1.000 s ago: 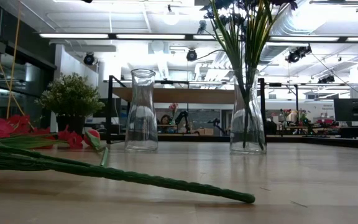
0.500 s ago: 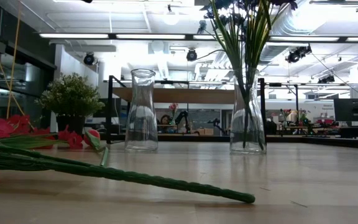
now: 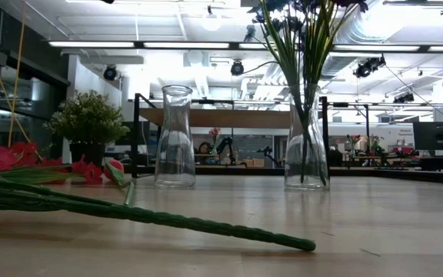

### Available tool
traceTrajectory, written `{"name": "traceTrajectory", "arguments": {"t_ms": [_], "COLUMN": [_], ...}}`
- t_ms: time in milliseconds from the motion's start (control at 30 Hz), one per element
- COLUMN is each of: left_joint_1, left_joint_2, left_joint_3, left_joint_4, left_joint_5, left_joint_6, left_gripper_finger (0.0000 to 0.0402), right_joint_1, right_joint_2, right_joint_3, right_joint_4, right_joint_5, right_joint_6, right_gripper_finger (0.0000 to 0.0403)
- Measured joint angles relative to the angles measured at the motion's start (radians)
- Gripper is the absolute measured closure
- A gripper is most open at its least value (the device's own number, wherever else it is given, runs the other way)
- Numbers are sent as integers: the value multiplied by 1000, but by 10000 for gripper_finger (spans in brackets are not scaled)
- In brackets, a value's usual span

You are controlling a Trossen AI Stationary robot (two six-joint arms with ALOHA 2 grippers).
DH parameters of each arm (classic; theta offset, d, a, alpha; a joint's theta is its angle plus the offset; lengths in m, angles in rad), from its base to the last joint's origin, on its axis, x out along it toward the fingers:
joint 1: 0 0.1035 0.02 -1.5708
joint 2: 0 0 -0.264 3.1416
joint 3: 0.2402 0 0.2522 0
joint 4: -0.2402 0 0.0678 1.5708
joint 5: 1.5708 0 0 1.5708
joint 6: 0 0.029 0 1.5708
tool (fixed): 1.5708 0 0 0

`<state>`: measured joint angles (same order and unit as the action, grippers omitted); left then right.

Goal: Pick and place flowers into a vace then onto a shelf
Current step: Put the purple flower into the right transparent vase

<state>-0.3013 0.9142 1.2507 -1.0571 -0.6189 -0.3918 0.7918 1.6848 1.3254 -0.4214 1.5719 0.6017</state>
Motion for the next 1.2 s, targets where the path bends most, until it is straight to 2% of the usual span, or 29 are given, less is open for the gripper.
{"name": "traceTrajectory", "arguments": {"t_ms": [433, 867, 1067, 1200], "left_joint_1": [0, 0, 0, 0], "left_joint_2": [0, 0, 0, 0], "left_joint_3": [0, 0, 0, 0], "left_joint_4": [0, 0, 0, 0], "left_joint_5": [-2, 7, 7, 10], "left_joint_6": [29, 28, 28, 28], "left_gripper_finger": [41, 41, 41, 41], "right_joint_1": [-30, 30, 39, 55], "right_joint_2": [12, 11, 50, 82], "right_joint_3": [0, 0, 0, 0], "right_joint_4": [86, 217, 360, 582], "right_joint_5": [-2, -2, -2, 0], "right_joint_6": [3, -45, -103, -243], "right_gripper_finger": [403, 403, 403, 403]}}
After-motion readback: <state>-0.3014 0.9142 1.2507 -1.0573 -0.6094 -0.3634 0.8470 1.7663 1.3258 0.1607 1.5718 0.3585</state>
